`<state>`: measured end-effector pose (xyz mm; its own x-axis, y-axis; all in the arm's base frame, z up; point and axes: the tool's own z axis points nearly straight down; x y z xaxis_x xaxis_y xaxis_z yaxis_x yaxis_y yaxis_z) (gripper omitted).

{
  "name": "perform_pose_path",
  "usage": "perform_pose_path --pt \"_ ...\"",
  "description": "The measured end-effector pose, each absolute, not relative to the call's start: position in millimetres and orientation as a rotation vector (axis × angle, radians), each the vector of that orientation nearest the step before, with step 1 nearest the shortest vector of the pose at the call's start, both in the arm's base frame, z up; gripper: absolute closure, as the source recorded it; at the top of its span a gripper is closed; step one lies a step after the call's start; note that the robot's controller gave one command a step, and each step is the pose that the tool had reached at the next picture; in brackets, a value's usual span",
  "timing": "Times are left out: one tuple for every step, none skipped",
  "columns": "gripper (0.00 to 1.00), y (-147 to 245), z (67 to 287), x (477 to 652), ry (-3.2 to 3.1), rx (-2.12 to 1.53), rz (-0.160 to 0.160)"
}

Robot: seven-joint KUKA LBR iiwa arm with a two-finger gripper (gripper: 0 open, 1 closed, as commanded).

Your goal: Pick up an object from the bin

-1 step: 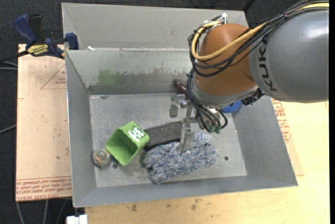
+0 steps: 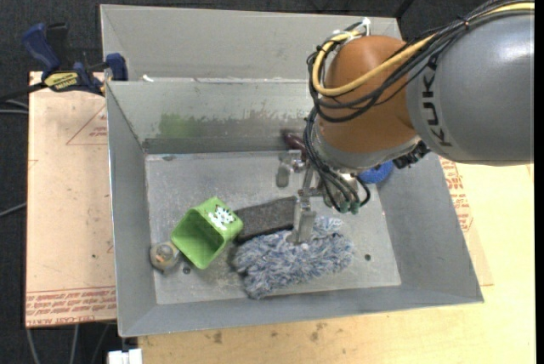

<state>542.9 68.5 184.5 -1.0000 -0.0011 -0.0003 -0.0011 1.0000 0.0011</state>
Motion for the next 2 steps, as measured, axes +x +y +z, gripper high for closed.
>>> perform_pose_path --pt "0.00 73 145 537.9 3.136 -0.105 0.002" --pt "0.00 76 111 536.6 3.123 -0.327 0.002"
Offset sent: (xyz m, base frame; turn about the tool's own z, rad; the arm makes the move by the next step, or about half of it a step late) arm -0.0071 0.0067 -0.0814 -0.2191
